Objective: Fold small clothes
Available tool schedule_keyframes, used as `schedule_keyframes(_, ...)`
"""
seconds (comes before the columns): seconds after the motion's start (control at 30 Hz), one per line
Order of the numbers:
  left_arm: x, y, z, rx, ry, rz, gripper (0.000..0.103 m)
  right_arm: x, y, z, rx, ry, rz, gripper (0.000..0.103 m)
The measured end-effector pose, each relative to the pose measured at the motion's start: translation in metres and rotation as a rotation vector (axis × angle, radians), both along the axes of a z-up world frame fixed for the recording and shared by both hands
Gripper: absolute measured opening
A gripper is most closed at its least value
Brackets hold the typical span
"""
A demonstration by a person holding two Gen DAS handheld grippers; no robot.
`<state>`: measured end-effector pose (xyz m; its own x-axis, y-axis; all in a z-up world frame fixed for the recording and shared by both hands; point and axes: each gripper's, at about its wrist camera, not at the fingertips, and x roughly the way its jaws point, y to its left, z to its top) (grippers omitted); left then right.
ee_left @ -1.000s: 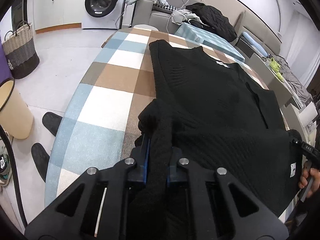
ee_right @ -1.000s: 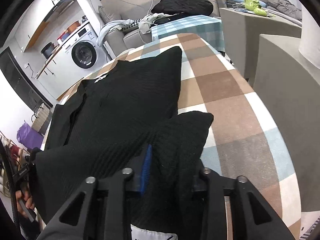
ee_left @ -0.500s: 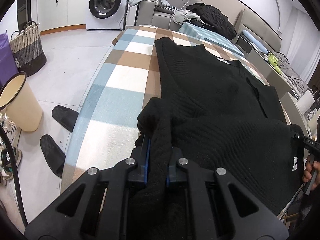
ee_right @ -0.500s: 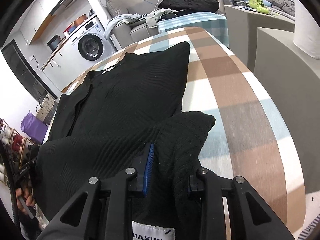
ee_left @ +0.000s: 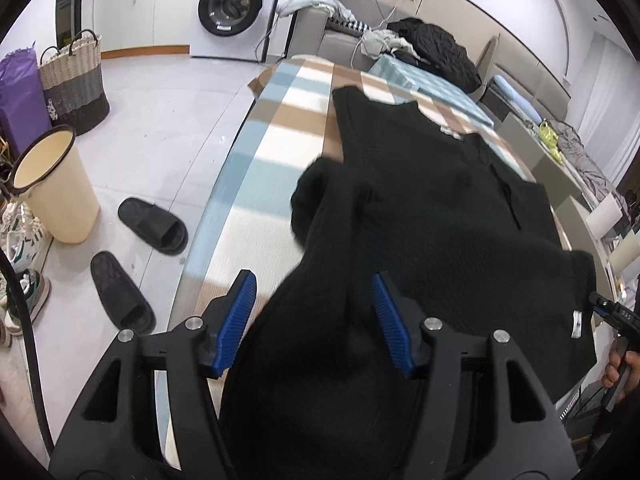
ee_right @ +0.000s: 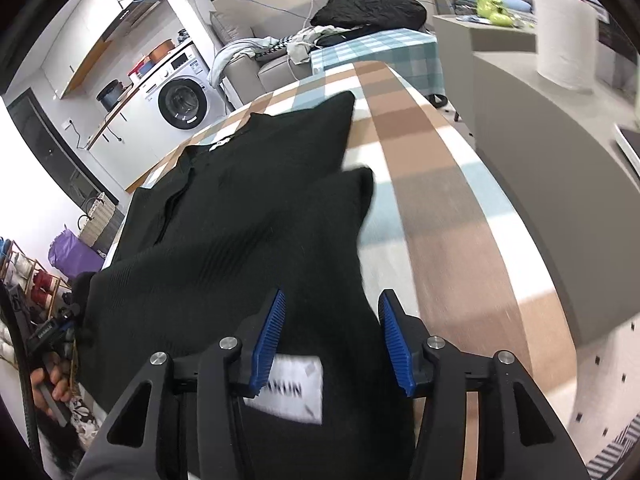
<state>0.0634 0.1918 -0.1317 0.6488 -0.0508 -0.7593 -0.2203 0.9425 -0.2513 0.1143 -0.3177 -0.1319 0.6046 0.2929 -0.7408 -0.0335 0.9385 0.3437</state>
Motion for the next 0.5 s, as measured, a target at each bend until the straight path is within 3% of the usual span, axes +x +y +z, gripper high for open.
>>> schedule_keyframes(0.07,-0.006,-0.001,-0.004,-0.008,0.001,-0.006,0.057,-0.009,-0.003,-0.002,0.001,0.0,0.007,0.053)
schedule_keyframes(0.13,-0.011,-0.003,-0.004,-0.008,-0.01,-0.008,0.05,-0.015,-0.006,-0.005,-0.004,0.004,0.01,0.054)
schedule_keyframes(0.27,-0.009,-0.006,-0.004,0.003,-0.015,-0.016,0.015,-0.018,-0.005,-0.011,-0.016,0.006,0.02,0.054)
schedule_keyframes(0.33,-0.008,-0.008,-0.001,-0.001,-0.032,-0.018,0.008,-0.017,-0.002,-0.012,-0.02,-0.001,0.032,0.053)
schedule_keyframes(0.43,-0.01,-0.013,0.006,0.028,-0.059,-0.024,0.005,-0.017,0.002,-0.011,-0.054,-0.026,0.043,0.031)
schedule_keyframes(0.5,-0.011,-0.014,0.012,0.028,-0.078,-0.02,0.004,-0.017,0.005,-0.01,-0.087,-0.045,0.06,0.003)
